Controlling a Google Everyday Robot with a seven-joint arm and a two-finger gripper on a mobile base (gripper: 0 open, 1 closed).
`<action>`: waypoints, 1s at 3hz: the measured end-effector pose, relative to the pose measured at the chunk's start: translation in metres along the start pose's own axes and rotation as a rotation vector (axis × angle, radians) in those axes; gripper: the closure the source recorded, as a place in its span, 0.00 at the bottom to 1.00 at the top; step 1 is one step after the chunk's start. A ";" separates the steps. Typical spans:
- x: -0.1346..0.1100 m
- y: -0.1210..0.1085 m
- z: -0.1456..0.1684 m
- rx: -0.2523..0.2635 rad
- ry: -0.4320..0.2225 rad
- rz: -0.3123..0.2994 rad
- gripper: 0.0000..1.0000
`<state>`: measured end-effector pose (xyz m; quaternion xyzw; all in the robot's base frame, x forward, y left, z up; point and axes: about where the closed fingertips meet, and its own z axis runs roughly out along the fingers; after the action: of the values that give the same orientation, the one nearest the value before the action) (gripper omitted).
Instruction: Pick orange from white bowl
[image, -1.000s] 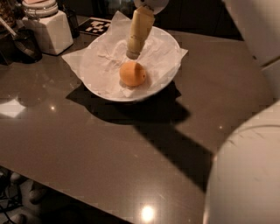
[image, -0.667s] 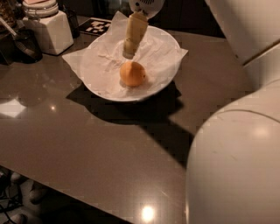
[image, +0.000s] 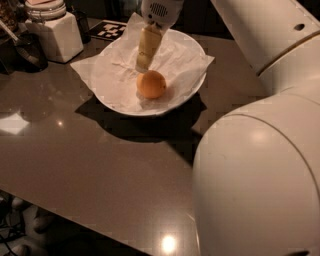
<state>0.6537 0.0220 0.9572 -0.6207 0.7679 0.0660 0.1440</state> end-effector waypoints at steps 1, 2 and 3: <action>0.000 0.000 0.018 -0.041 0.002 0.015 0.21; 0.003 0.000 0.033 -0.083 -0.012 0.040 0.20; 0.007 0.001 0.045 -0.120 -0.023 0.070 0.19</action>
Offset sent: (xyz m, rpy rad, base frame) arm -0.0233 -0.0141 -0.0463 -0.0113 0.2400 -0.0053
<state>0.6572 0.0281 0.9124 -0.6003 0.7820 0.1241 0.1128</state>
